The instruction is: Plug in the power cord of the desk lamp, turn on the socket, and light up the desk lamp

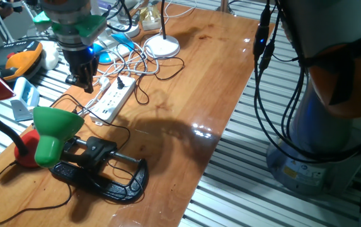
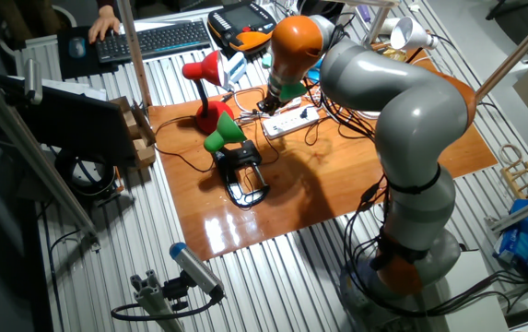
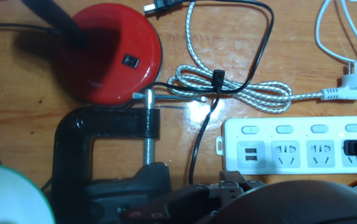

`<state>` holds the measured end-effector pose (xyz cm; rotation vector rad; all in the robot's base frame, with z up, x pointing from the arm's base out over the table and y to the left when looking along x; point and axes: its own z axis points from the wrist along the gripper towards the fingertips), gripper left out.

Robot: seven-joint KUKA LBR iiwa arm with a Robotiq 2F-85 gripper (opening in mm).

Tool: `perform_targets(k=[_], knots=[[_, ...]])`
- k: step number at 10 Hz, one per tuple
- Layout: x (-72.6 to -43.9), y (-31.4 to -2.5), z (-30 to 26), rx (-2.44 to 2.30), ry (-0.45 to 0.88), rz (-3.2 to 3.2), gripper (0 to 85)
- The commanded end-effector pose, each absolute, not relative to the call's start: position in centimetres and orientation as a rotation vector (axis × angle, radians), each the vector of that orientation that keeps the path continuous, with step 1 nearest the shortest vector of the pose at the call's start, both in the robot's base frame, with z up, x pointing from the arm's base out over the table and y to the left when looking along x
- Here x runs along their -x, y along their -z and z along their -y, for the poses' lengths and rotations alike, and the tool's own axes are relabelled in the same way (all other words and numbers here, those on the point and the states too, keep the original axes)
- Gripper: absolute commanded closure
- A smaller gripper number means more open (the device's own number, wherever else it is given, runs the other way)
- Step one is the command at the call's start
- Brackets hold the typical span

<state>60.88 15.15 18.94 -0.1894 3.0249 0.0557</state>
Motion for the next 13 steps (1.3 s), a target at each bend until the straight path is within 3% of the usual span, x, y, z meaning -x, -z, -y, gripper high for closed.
perform_targets(k=[1, 5, 13], knots=[[-60.9, -19.0, -15.2, 0.192, -0.050, -3.020, 85.0], [-61.1, -19.1, -15.2, 0.106, -0.022, -3.025, 85.0], [-64.7, -18.9, -15.5, 0.114, -0.001, -3.019, 85.0]])
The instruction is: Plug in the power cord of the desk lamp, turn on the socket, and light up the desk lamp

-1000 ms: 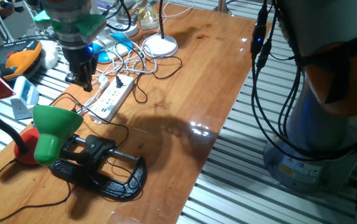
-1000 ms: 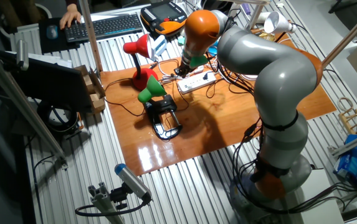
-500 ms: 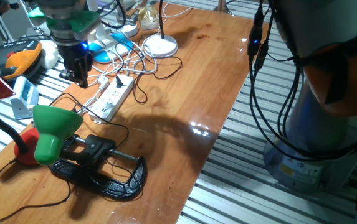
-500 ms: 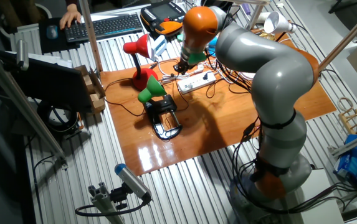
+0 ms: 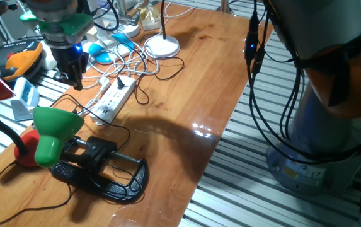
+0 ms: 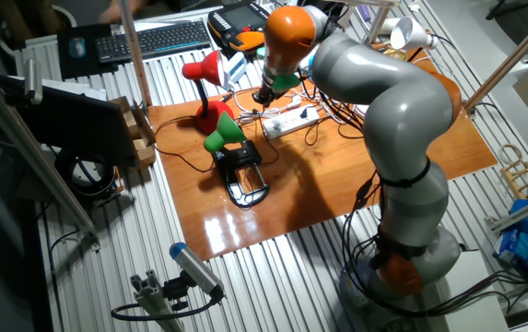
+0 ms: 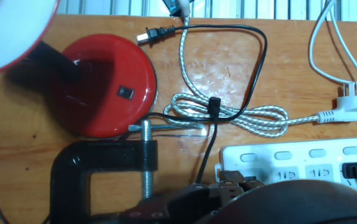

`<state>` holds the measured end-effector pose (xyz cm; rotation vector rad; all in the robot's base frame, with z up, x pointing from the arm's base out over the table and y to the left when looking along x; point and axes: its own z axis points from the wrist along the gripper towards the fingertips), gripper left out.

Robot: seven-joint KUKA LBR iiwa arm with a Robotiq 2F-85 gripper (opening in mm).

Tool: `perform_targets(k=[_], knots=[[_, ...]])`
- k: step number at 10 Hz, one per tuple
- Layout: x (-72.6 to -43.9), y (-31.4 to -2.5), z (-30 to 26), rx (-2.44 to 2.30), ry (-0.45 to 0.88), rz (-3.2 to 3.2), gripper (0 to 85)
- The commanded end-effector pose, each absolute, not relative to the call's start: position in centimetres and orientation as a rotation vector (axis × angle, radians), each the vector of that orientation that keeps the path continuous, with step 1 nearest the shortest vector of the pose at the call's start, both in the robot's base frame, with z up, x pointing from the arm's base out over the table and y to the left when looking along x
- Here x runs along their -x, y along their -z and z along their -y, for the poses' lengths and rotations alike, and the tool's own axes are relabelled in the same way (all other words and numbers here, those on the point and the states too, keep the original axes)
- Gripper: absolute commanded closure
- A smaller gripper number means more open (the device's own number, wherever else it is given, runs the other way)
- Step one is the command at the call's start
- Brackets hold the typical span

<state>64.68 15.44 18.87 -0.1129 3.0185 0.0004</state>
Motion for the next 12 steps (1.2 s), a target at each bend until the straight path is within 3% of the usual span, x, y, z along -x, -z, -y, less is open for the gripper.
perform_targets(k=[1, 4, 6, 12], knots=[[-64.8, -18.8, -15.1, 0.116, 0.002, -3.016, 85.0], [-65.8, -18.7, -15.3, 0.131, -0.049, -3.032, 85.0], [-66.4, -18.5, -16.0, 0.129, 0.013, -3.036, 85.0], [-67.9, -14.9, -16.4, 0.123, -0.019, -3.028, 85.0]])
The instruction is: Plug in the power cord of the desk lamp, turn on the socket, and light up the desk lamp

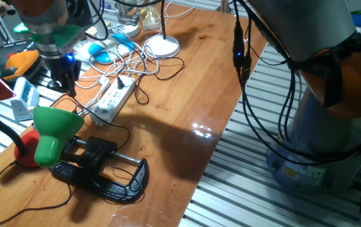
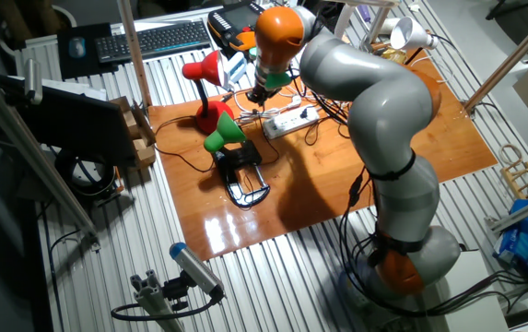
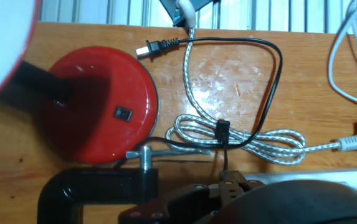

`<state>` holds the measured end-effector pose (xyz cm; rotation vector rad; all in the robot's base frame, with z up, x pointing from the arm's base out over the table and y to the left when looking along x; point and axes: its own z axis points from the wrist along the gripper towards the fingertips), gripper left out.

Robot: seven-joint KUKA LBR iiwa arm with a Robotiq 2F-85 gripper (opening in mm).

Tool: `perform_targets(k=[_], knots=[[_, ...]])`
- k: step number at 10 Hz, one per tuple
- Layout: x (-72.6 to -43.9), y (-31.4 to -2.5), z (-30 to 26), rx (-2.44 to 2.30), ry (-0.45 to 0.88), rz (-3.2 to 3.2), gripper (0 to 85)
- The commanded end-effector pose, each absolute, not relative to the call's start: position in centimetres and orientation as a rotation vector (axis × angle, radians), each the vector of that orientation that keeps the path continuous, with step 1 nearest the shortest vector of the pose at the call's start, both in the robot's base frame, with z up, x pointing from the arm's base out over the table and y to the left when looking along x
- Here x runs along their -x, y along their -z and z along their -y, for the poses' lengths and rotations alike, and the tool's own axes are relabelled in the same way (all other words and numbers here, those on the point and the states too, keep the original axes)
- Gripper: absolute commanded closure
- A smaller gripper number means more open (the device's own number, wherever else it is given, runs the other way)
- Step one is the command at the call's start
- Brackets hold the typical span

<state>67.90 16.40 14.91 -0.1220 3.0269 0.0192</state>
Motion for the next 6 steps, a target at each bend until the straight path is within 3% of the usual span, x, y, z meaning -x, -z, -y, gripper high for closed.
perform_targets(k=[1, 6], knots=[[-68.01, -14.67, -16.53, 0.120, -0.019, -3.026, 85.0], [-68.07, -14.13, -16.57, 0.108, -0.019, -3.057, 85.0]])
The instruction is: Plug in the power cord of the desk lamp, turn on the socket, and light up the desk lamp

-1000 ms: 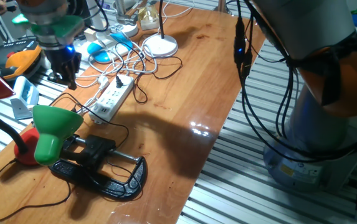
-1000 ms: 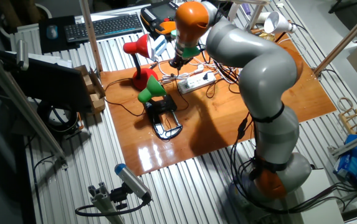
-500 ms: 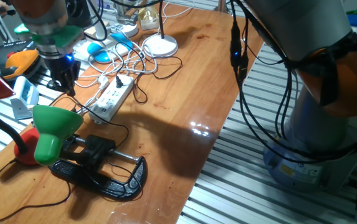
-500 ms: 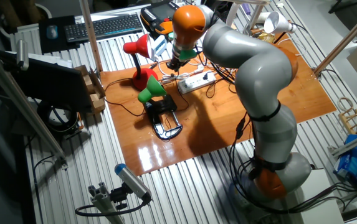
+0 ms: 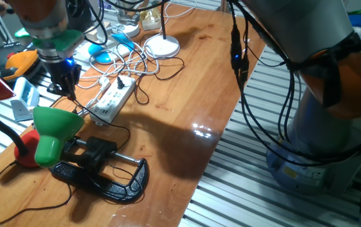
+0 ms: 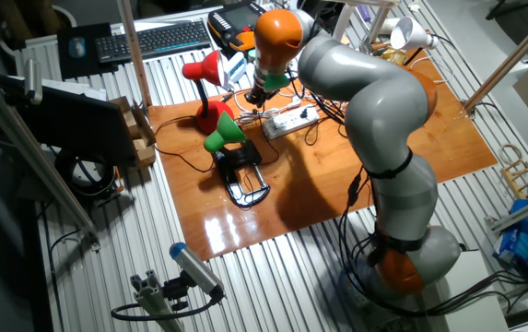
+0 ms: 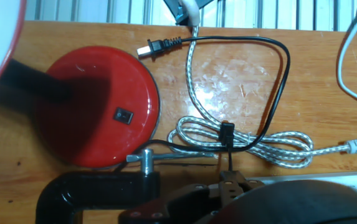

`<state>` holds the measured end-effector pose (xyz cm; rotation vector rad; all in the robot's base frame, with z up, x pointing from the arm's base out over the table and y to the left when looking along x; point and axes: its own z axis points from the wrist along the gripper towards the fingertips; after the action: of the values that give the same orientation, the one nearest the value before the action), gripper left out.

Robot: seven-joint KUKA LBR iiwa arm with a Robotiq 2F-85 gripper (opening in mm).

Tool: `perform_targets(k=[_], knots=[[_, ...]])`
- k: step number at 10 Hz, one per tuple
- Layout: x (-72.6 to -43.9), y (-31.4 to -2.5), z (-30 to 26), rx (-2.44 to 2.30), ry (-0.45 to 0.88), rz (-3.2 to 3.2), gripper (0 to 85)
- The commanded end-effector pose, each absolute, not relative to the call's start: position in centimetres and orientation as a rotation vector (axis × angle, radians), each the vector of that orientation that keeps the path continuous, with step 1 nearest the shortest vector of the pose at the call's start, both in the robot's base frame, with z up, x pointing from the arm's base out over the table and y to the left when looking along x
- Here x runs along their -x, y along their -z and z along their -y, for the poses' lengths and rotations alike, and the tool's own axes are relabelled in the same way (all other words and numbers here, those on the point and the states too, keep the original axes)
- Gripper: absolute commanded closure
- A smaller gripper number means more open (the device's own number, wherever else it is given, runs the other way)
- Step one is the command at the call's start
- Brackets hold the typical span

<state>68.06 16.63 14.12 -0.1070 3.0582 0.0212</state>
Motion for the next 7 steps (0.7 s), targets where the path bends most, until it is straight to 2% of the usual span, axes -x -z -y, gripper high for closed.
perform_targets(k=[1, 7], knots=[[-68.07, -14.13, -16.57, 0.106, -0.018, -3.070, 85.0], [-68.09, -14.11, -16.58, 0.144, -0.035, -2.960, 85.0]])
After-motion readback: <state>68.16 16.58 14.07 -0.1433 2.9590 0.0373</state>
